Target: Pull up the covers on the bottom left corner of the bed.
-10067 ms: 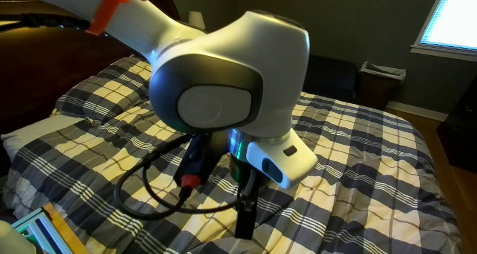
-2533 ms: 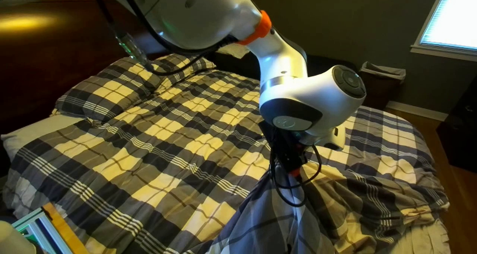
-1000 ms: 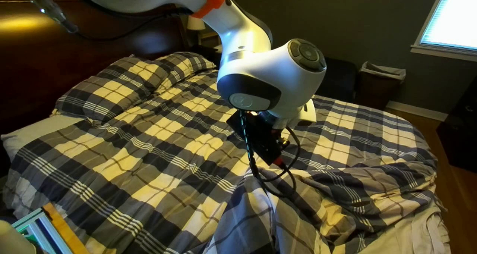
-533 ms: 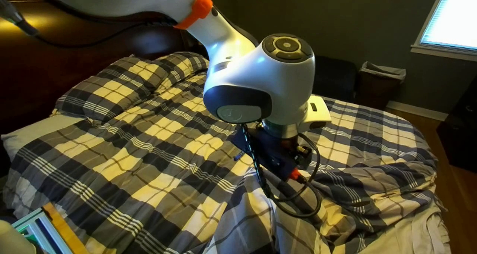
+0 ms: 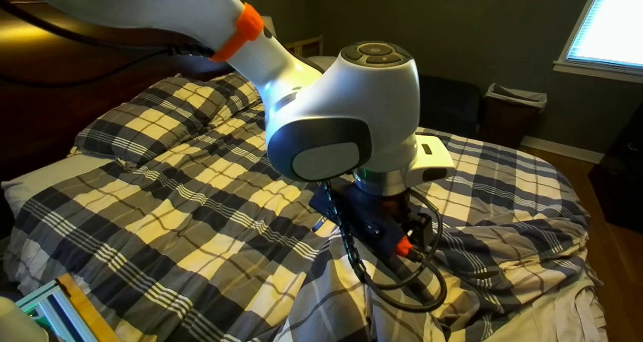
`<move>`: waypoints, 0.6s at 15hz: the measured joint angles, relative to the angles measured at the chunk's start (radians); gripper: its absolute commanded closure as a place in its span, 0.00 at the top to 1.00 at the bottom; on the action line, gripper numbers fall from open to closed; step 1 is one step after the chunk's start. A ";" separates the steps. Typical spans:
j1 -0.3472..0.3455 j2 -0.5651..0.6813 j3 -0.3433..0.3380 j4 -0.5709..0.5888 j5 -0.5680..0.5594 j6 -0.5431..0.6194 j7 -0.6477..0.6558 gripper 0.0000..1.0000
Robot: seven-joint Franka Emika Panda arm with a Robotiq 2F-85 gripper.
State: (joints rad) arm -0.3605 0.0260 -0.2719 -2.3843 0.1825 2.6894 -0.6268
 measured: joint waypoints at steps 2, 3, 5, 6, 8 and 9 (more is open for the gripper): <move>0.000 -0.011 -0.006 -0.002 -0.054 -0.007 0.039 1.00; 0.000 -0.016 -0.008 -0.003 -0.073 -0.013 0.053 1.00; 0.000 -0.028 -0.009 -0.003 -0.094 -0.031 0.066 1.00; 0.000 -0.032 -0.009 -0.003 -0.095 -0.032 0.067 1.00; 0.001 -0.031 -0.009 -0.001 -0.095 -0.032 0.067 1.00; 0.001 -0.031 -0.009 -0.001 -0.095 -0.032 0.067 1.00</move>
